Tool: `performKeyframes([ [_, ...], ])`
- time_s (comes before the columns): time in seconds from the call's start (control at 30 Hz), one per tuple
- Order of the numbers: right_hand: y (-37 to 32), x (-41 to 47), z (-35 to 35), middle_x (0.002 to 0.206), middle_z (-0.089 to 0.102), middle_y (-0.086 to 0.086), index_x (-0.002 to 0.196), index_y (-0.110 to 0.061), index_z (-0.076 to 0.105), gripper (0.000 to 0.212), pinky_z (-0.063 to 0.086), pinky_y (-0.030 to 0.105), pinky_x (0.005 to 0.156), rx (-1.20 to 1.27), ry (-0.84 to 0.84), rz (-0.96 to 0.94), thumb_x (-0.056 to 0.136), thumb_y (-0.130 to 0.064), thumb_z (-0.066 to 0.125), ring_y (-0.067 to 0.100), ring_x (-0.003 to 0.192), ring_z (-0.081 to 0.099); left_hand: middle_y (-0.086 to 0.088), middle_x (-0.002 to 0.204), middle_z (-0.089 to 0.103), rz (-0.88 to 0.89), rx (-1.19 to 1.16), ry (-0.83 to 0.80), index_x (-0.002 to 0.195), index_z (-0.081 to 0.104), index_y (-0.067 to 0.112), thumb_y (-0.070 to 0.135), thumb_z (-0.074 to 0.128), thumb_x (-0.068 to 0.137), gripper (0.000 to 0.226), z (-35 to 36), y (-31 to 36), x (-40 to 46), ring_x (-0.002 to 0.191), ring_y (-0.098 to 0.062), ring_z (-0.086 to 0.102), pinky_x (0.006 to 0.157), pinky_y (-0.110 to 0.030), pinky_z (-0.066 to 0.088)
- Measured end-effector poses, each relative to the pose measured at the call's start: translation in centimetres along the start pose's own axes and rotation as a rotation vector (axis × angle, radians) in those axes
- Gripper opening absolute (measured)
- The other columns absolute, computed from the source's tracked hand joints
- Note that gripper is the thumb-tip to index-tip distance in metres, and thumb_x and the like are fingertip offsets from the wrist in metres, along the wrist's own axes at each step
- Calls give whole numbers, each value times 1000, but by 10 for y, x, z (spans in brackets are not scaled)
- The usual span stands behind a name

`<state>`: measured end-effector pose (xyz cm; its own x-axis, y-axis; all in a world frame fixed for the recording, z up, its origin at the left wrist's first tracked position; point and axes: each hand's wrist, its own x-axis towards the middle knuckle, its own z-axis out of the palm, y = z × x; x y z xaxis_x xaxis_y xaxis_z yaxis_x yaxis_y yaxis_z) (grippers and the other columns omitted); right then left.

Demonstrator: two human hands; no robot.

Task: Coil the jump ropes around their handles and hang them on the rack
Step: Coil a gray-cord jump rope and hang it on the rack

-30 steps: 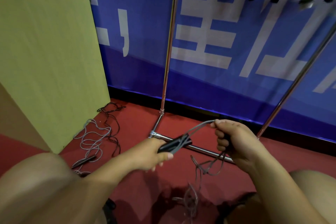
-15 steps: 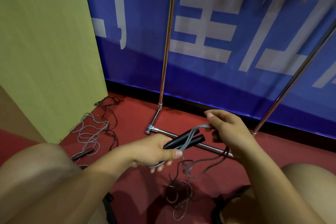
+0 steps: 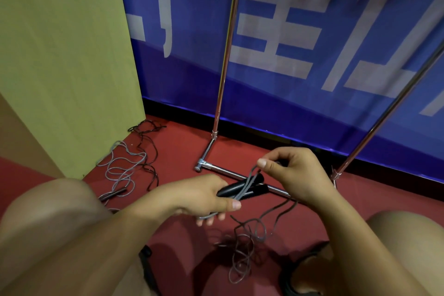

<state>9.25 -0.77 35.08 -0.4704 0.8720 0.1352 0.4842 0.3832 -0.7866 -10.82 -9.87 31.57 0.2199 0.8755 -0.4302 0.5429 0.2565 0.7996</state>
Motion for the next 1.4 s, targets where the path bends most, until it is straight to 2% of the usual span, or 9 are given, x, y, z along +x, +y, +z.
performKeyframes([
  [0.17, -6, 3, 1, 62, 66, -10, 75, -14, 74, 11, 44, 12, 59, 215, 86, -3, 82, -21, 78, -1, 56, 54, 7, 66, 61, 74, -116, -122, 112, 61, 4, 35, 59, 99, 34, -8, 12, -9, 48, -8, 54, 42, -19, 45],
  [0.37, -4, 5, -1, 67, 62, -1, 81, -13, 66, 7, 39, 25, 63, 500, -82, 125, 87, -11, 69, 15, 66, 49, 7, 61, 61, 173, -173, -179, 108, 62, 11, 36, 60, 95, 28, -11, 19, -16, 46, -7, 55, 47, -21, 44],
  [0.53, -7, 1, 10, 63, 59, -6, 84, -8, 60, 9, 41, 18, 55, 557, -172, 119, 86, -14, 66, 5, 55, 51, 3, 65, 63, 232, -260, -306, 102, 62, 20, 48, 66, 88, 32, -8, 16, -20, 52, -11, 63, 51, -23, 51],
  [0.77, -8, 1, 15, 63, 55, 2, 86, -3, 61, 17, 39, 22, 51, 523, -192, 126, 83, -17, 69, 10, 53, 47, -6, 76, 57, 295, -425, -420, 114, 56, 14, 17, 58, 98, 16, -5, 14, -22, 69, -20, 70, 66, -38, 60],
  [0.87, -10, 2, 12, 63, 57, 0, 86, -1, 61, 19, 42, 20, 52, 515, -189, 119, 80, -16, 72, 10, 55, 50, -4, 77, 62, 348, -385, -348, 113, 56, 13, 10, 55, 100, 14, -5, 15, -21, 65, -18, 68, 58, -28, 59],
  [1.0, -11, 3, 10, 55, 58, 0, 84, 3, 61, 12, 39, 16, 46, 484, -180, 116, 76, 0, 69, 7, 47, 49, 0, 72, 66, 386, -413, -132, 106, 59, 14, 27, 62, 94, 18, -4, 20, -21, 55, -11, 61, 51, -21, 50],
  [1.13, -10, 2, 16, 62, 59, 15, 84, 8, 64, 7, 37, 32, 47, 305, -170, 132, 85, 0, 65, 18, 50, 50, 3, 64, 61, 344, -440, 91, 108, 60, 8, 26, 58, 99, 20, -4, 20, -16, 51, -7, 56, 49, -19, 47],
  [1.23, -11, -1, 19, 60, 62, 5, 87, 6, 62, 22, 38, 27, 43, 333, -205, 217, 95, -14, 63, 17, 45, 50, 5, 62, 59, 306, -447, 230, 102, 62, 11, 28, 60, 98, 17, -6, 19, -13, 50, -6, 52, 48, -20, 43],
  [1.4, -13, -3, 28, 55, 60, 9, 80, -4, 58, 31, 34, 25, 41, 327, -196, 220, 99, -28, 55, 16, 38, 43, 5, 62, 60, 237, -382, 400, 101, 63, 6, 30, 62, 98, 24, -7, 14, -3, 49, -7, 51, 46, -21, 41],
])
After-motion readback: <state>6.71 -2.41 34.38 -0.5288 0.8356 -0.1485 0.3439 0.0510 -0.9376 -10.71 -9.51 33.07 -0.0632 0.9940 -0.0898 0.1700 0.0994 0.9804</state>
